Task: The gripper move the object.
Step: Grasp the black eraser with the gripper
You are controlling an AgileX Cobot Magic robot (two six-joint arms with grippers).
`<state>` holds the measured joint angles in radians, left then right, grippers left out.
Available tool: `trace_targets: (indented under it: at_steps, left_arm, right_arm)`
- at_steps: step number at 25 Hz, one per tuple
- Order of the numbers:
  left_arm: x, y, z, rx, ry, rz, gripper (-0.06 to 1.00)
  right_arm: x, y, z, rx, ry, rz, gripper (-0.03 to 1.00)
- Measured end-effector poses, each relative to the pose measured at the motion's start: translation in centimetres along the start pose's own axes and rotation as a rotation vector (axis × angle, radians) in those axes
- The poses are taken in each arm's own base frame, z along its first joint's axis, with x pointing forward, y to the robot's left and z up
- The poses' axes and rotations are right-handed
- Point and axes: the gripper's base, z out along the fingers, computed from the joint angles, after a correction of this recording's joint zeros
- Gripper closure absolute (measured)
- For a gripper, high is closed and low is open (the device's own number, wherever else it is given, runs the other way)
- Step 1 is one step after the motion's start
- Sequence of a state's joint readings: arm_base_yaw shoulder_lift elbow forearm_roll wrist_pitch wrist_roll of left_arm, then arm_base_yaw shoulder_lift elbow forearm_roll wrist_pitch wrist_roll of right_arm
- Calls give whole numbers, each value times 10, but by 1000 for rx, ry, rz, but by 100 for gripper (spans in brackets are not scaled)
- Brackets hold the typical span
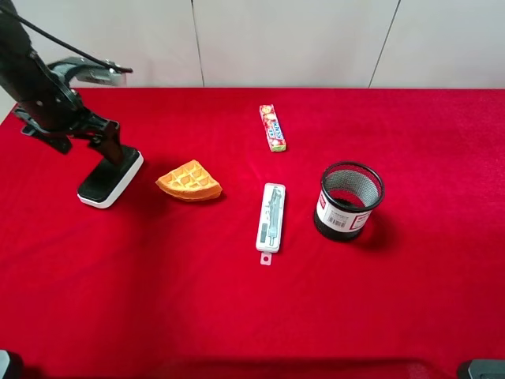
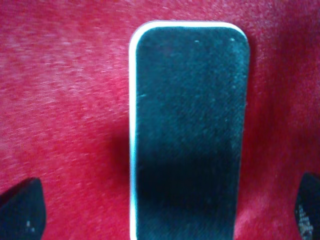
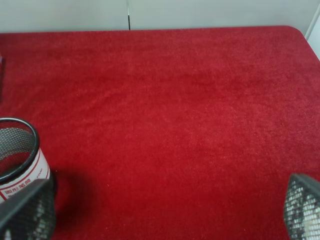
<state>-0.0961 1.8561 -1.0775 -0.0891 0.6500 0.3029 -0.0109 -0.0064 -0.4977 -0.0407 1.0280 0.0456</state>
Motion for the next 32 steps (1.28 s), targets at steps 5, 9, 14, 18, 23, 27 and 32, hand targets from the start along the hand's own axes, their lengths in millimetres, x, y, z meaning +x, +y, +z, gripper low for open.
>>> trace_targets:
  at_steps: [5,9,14,18,23,27,32]
  left_arm:
    - [-3,-6,18,5,19,-5,-5]
    - [-3,-6,28,10,35,-16,-5]
    - [-4,-5,39,9,43,-21,-5]
    - [-3,-5,50,17,60,-31,-5]
    - [-6,-5,53,24,54,-43,-5]
    - [-6,-5,53,25,48,-46,3]
    - [-6,-5,53,24,47,-46,25]
  right_arm:
    - [0,0,0,0,0,0,27]
    - [0,0,0,-2,0,1,27]
    - [0,0,0,-3,0,2,27]
    - [0,0,0,-3,0,2,27]
    - [0,0,0,-4,0,2,27]
    - [0,0,0,-4,0,2,27]
    - [0,0,0,-4,0,2,27]
